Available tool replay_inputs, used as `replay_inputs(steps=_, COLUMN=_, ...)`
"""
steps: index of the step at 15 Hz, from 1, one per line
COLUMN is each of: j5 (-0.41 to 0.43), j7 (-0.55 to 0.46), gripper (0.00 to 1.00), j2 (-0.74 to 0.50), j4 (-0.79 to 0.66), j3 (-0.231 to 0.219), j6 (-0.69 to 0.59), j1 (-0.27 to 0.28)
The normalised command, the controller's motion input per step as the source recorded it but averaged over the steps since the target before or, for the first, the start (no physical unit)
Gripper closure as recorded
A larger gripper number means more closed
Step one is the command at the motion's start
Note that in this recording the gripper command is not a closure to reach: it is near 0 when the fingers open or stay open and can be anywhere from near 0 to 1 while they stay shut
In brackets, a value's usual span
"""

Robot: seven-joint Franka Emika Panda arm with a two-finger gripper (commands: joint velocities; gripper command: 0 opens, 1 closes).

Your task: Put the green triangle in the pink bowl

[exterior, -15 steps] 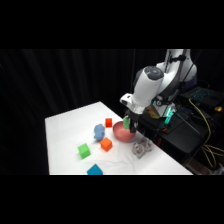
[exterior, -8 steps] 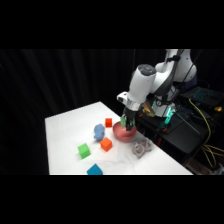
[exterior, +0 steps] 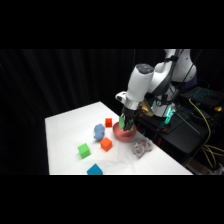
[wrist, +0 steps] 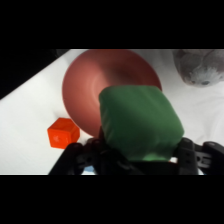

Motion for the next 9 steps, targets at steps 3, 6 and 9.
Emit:
replay_inputs(steps=3, j5=-0.035, j7=0.06, gripper=0.0, j2=-0.08, j4=-0.07, j3=0.092, j6=0.13, j1=-0.1)
replay_inputs(steps=6, j5=-0.042, j7=0.08, gripper=0.0, j2=-0.09, j4=-0.08, j3=0.094, j6=0.13, j1=-0.095)
replay_inputs(steps=9, j5=-0.193, j7=0.18, gripper=0.0, j2=-0.13, j4=-0.06, j3=0.095, j6=0.1, j1=-0.086)
